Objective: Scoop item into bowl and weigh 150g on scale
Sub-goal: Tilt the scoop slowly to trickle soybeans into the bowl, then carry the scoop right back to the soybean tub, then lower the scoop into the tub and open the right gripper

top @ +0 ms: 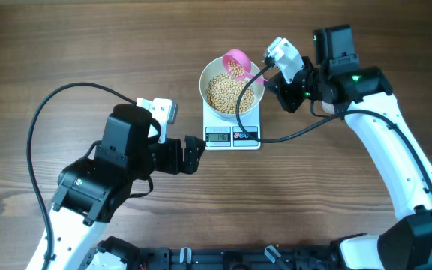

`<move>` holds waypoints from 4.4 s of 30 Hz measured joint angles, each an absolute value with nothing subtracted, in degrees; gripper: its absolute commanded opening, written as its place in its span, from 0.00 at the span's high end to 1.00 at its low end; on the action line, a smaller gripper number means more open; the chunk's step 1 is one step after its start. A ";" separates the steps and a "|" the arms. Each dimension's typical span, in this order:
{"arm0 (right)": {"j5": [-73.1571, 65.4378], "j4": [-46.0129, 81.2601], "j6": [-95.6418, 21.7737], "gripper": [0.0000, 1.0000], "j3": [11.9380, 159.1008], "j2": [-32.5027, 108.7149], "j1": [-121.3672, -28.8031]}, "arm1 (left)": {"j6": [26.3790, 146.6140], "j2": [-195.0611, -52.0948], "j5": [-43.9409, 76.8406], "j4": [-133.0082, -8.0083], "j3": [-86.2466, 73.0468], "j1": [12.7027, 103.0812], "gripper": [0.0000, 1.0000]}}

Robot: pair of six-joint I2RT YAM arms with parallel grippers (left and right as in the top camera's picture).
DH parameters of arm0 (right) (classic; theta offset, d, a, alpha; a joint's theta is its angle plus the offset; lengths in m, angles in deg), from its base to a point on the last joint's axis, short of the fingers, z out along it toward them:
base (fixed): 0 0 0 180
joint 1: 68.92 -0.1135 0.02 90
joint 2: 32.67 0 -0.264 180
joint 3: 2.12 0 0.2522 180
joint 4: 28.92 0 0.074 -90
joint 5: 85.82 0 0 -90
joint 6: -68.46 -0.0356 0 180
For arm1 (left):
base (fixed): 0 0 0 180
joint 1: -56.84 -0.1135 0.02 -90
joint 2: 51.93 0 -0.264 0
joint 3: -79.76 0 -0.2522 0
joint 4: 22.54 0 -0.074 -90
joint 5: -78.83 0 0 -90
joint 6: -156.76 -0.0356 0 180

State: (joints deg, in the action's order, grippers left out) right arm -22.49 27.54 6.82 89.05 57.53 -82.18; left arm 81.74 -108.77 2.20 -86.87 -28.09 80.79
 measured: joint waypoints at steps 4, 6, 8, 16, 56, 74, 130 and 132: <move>-22.47 27.45 6.82 0.96 89.05 57.53 -82.18 | 81.74 -108.77 2.18 -86.87 -28.09 80.79 0.00; -21.68 27.43 6.85 0.96 89.05 57.53 -82.18 | 81.74 -108.77 2.20 -86.87 -28.09 80.79 0.00; -21.14 27.43 6.85 0.96 89.05 57.53 -82.18 | 81.74 -108.77 2.18 -86.87 -28.09 80.79 0.00; -19.78 27.19 6.82 0.96 89.05 57.53 -82.18 | 81.74 -108.77 2.20 -86.87 -28.09 80.79 0.00; -26.71 25.87 -9.83 0.96 89.05 57.53 -82.18 | 81.74 -108.77 2.20 -86.87 -28.09 80.81 0.00; -49.60 23.73 -26.73 0.96 89.05 57.53 -54.44 | 81.74 -108.77 2.18 -86.87 -28.09 80.79 0.00; -1.82 51.56 -23.75 0.00 87.74 22.27 -63.49 | 81.74 -108.79 2.18 -86.89 -28.09 80.79 0.00; -2.17 54.70 -25.17 0.00 87.74 23.21 -63.49 | 81.74 -108.79 2.18 -86.89 -28.09 80.81 0.00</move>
State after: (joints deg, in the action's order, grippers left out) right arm -2.17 54.70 -25.17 87.74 23.21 -63.49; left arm 81.74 -108.79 2.18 -86.89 -28.09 80.81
